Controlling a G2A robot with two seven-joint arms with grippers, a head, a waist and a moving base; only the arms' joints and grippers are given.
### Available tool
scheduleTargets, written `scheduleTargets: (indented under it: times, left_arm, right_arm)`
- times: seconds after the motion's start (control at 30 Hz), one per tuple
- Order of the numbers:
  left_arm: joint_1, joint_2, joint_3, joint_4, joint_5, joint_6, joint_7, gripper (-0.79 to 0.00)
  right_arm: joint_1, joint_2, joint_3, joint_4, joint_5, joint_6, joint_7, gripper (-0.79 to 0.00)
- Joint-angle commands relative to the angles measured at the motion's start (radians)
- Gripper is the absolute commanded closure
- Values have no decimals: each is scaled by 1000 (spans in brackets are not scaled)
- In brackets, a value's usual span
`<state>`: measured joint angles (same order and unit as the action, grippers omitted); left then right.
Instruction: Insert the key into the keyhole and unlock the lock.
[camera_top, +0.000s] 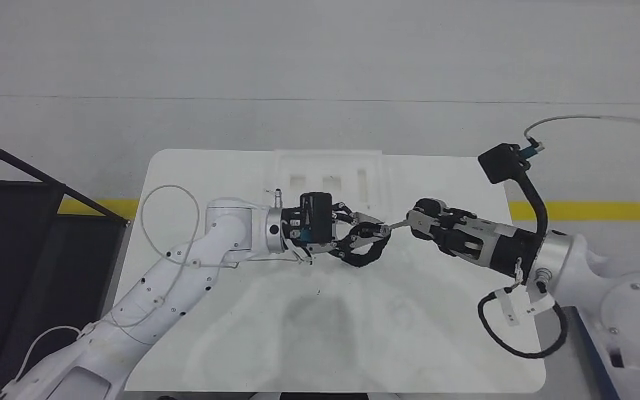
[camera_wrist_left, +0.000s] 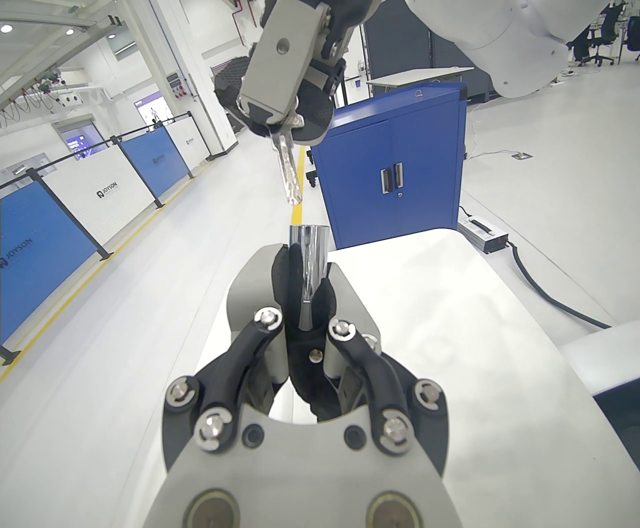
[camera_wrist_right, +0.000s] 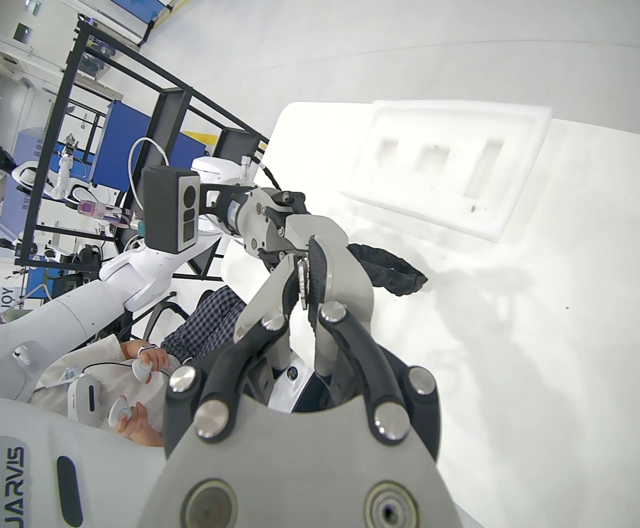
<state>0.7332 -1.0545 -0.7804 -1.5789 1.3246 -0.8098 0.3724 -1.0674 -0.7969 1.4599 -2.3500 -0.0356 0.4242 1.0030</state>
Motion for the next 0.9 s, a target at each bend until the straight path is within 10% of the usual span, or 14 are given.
scheduleTargets:
  times: [0.0, 0.87]
  left_arm:
    - [1, -4, 0, 5, -3, 5, 8, 0]
    - [29, -35, -22, 26, -25, -12, 8, 0]
  right_arm:
    - [9, 0, -9, 0, -7, 6, 3, 0]
    - [119, 0, -120, 0, -101, 87, 19, 0]
